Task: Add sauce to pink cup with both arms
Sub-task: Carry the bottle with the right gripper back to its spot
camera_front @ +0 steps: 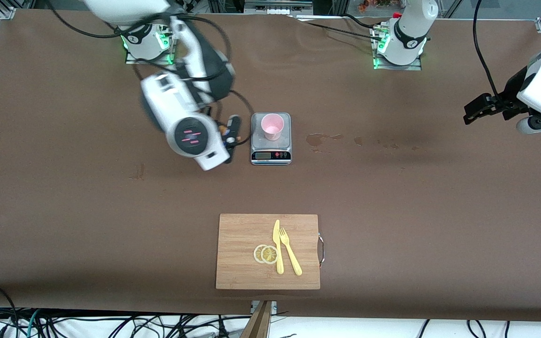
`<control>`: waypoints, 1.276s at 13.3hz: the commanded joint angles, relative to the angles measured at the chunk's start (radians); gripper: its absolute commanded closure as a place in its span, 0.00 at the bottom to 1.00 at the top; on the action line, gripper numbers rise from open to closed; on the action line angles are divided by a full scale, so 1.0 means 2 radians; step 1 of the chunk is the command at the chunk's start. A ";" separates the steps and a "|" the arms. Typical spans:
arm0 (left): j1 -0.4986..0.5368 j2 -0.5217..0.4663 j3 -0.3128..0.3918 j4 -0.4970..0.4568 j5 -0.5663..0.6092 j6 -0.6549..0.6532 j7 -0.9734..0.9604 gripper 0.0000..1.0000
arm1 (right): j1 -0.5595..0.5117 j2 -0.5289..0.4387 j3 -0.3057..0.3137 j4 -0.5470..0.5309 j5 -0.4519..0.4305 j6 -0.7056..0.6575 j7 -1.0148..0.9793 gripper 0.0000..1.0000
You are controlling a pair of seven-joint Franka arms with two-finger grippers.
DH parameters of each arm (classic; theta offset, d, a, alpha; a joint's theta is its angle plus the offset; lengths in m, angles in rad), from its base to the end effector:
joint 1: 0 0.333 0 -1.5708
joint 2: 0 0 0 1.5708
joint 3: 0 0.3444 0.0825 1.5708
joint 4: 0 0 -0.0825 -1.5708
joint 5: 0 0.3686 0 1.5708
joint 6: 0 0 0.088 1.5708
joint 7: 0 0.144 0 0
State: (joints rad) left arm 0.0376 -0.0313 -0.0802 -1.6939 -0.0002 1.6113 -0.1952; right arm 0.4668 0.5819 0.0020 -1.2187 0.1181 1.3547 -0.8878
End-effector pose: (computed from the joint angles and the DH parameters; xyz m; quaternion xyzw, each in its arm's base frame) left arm 0.5263 -0.0231 0.5798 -0.9968 -0.0763 0.0254 0.0042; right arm 0.5746 0.3118 0.4050 -0.7583 -0.6105 0.2035 0.1042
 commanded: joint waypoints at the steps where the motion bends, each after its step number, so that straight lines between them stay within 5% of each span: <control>1: 0.000 0.006 -0.001 0.012 0.001 -0.007 0.004 0.00 | -0.077 -0.068 0.009 -0.068 0.049 0.032 -0.082 0.90; 4: 0.000 0.006 -0.001 0.012 0.001 -0.007 0.004 0.00 | -0.163 -0.101 0.009 -0.108 0.106 0.050 -0.184 0.89; 9: 0.003 0.006 0.000 0.012 0.001 -0.006 0.003 0.00 | -0.289 -0.085 0.008 -0.115 0.187 0.050 -0.386 0.88; 17: 0.002 0.007 -0.001 0.012 0.001 -0.006 0.003 0.00 | -0.382 0.047 -0.014 -0.130 0.325 0.061 -0.685 0.87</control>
State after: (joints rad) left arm 0.0401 -0.0303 -0.0792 -1.6939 -0.0002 1.6112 -0.1952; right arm -0.2604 0.6325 -0.0310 -1.4752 0.7111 1.4868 -2.1479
